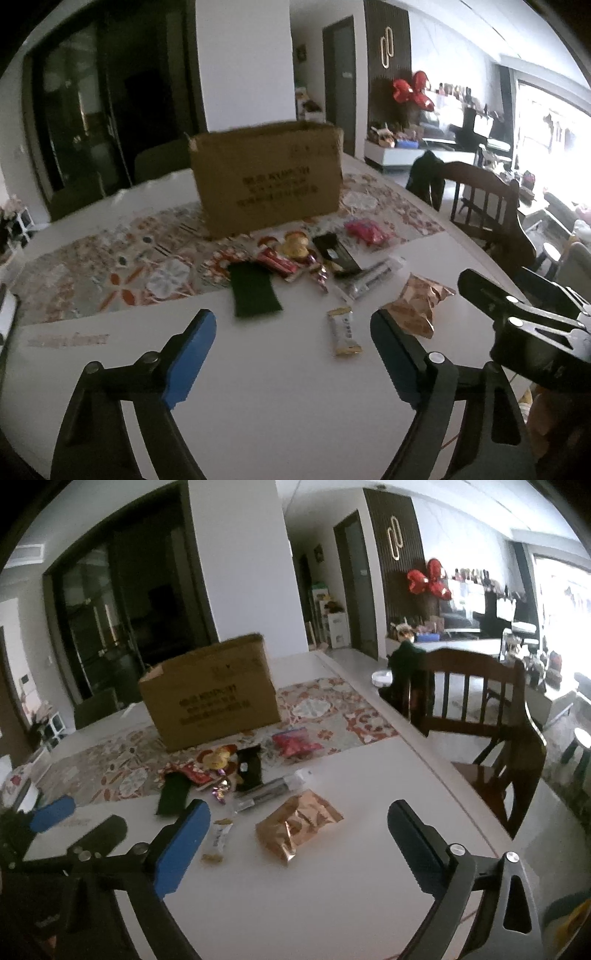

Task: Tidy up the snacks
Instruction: 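Grasp the white-and-gold snack bar with left tool while right tool grasps gold chip bag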

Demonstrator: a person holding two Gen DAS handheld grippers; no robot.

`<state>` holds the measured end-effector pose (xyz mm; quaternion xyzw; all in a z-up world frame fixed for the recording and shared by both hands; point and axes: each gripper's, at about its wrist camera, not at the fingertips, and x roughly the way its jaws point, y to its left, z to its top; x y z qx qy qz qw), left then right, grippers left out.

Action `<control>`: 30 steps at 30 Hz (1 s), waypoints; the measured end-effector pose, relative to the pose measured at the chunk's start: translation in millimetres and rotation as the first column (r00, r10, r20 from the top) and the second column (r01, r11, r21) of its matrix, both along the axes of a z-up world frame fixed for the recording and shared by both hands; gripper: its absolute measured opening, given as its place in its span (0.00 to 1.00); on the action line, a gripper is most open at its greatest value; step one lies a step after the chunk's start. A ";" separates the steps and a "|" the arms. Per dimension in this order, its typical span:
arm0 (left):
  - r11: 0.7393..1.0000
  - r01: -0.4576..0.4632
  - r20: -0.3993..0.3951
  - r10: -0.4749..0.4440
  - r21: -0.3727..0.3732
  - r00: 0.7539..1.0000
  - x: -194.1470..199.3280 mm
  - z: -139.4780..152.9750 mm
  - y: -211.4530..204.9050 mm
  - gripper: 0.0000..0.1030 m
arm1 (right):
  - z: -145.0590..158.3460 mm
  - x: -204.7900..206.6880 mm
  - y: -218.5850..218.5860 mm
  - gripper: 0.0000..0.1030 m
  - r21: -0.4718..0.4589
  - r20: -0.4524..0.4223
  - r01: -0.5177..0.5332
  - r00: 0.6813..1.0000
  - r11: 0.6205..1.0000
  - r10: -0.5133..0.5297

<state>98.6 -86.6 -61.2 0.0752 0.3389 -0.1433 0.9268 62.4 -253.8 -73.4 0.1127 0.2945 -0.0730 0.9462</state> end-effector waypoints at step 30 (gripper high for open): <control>0.995 0.091 -0.245 -0.097 -0.037 0.965 56.2 -76.4 -43.0 0.46 | -67.5 56.0 -19.9 0.71 0.174 -0.183 -0.026 0.981 0.984 0.059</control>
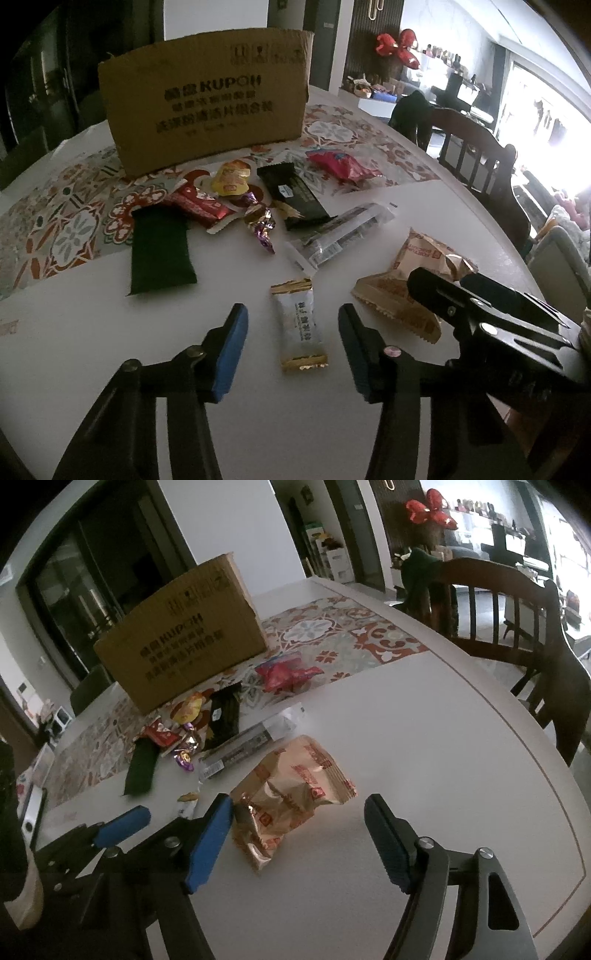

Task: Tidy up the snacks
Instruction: 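Grasp the white-and-gold snack bar with left tool while right tool grasps gold chip bag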

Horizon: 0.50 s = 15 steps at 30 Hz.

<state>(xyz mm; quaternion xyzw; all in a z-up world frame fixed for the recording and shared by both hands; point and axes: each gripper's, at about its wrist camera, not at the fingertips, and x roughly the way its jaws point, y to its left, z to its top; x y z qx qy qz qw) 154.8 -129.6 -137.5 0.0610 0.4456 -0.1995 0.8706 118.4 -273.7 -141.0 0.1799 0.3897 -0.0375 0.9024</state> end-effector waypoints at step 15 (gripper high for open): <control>1.000 -0.002 -0.017 0.002 -0.013 1.000 5.4 -6.4 1.9 0.20 | -7.6 5.7 9.6 0.26 -0.016 -0.021 -0.056 0.998 0.998 0.055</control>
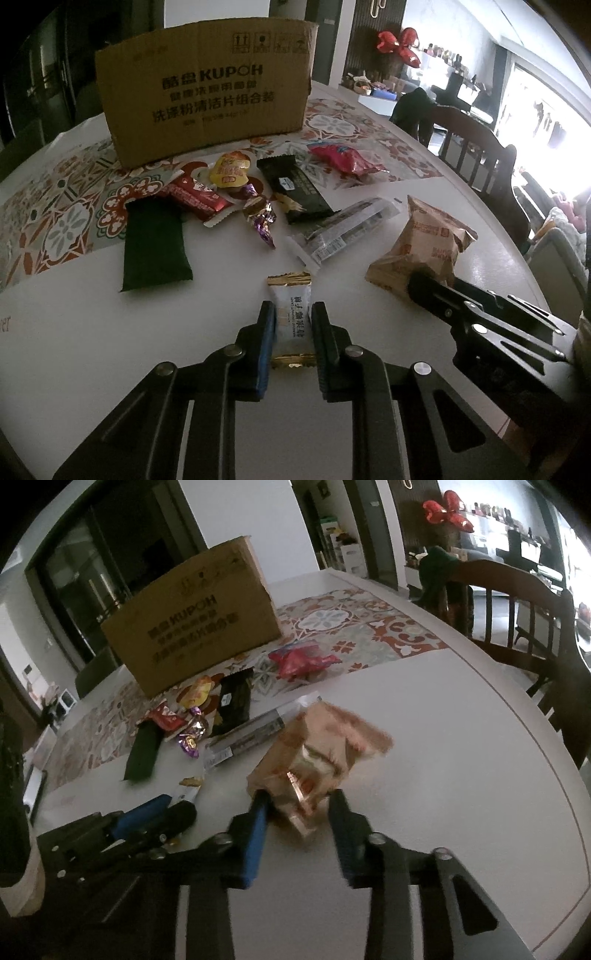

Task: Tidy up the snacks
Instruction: 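Grasp the white-and-gold snack bar with left tool while right tool grasps gold chip bag, then carry snack bar into the box with left tool while right tool drops chip bag in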

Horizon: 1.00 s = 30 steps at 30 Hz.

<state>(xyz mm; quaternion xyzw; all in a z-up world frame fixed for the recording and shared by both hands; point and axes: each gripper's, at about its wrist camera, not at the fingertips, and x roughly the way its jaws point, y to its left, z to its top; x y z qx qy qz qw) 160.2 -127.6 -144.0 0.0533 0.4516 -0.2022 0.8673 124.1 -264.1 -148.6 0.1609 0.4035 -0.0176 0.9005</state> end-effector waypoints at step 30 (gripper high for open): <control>0.996 -0.018 0.202 0.036 -0.092 0.979 -9.5 80.2 26.0 0.19 | 69.2 -13.4 27.3 0.20 -0.161 0.175 -0.044 0.982 0.986 0.073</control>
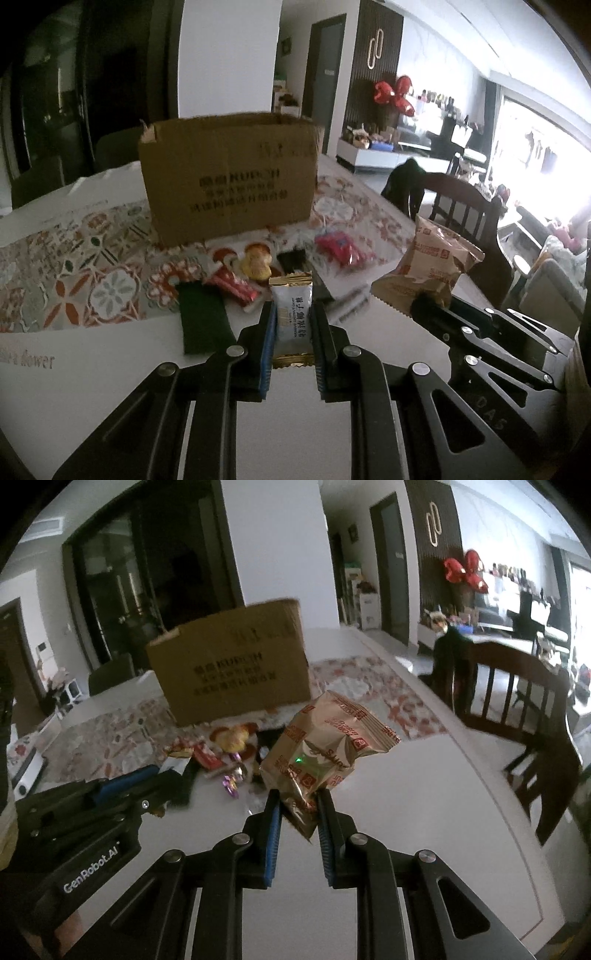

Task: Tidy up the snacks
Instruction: 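Carry snack bar into the box with left tool while right tool drops chip bag in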

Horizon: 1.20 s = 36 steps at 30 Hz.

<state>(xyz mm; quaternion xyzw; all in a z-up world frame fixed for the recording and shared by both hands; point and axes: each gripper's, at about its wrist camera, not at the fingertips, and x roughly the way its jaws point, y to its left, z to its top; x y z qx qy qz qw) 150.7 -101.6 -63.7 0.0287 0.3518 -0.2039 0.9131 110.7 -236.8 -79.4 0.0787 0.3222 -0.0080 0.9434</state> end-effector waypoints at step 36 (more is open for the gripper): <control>0.997 -0.064 0.215 0.071 -0.041 0.974 123.3 114.1 43.3 0.19 | 110.2 141.0 36.1 0.20 -0.078 0.202 -0.176 0.961 0.981 0.188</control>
